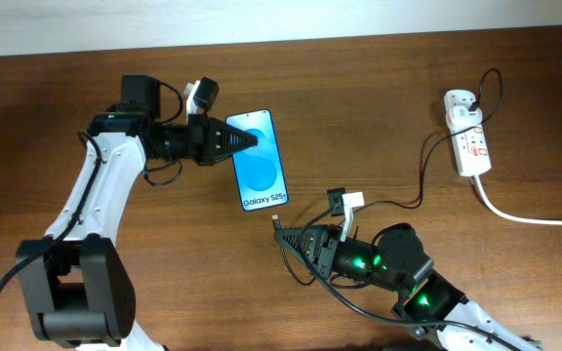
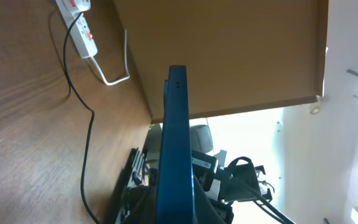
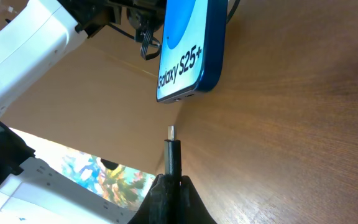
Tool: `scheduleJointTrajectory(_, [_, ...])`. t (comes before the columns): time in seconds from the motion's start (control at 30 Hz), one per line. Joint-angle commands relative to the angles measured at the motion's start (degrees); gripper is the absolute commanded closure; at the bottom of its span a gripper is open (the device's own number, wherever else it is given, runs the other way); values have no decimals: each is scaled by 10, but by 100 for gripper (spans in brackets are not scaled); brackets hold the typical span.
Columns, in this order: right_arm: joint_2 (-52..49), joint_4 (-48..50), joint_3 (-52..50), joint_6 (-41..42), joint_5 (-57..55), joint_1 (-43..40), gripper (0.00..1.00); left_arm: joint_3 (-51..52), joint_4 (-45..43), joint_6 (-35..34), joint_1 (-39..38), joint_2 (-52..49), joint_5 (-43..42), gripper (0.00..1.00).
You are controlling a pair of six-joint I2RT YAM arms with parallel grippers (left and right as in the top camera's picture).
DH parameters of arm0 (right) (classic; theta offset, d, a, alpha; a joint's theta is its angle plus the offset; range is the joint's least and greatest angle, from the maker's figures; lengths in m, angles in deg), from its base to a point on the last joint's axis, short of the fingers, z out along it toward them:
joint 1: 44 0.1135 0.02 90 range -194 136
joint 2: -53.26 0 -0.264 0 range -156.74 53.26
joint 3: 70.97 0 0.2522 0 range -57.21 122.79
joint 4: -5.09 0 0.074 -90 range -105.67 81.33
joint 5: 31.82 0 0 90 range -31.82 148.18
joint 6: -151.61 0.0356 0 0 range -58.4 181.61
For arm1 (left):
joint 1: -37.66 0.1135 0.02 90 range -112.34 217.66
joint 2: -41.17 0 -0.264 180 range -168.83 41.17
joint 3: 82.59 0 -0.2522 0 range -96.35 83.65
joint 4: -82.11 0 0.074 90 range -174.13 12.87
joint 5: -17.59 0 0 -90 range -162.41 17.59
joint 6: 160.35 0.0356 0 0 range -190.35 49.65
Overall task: Plug charger to phone and switch on socket
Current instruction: 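Bring the plug under the phone's bottom port with the right gripper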
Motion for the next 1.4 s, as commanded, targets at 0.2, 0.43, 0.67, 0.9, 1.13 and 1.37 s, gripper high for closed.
scheduleJointTrajectory(0.2, [-6,4,-3,16,-20,3,96,-9,0,2,-17,2,-31,100])
scheduleJointTrajectory(0.43, [-16,17,-3,17,-17,3,96,-9,0,-8,-17,2,-30,100])
scheduleJointTrajectory(0.67, [-16,23,-3,17,-1,3,96,-9,-3,-9,-16,2,-21,100])
scheduleJointTrajectory(0.9, [-16,24,-3,17,-1,3,96,-9,-3,-10,-17,2,-21,100])
scheduleJointTrajectory(1.13, [-16,24,-3,17,-5,3,96,-9,-3,-10,-17,2,-21,100])
scheduleJointTrajectory(1.37, [-16,24,-3,17,-6,3,96,-9,-3,-10,-27,2,-21,100])
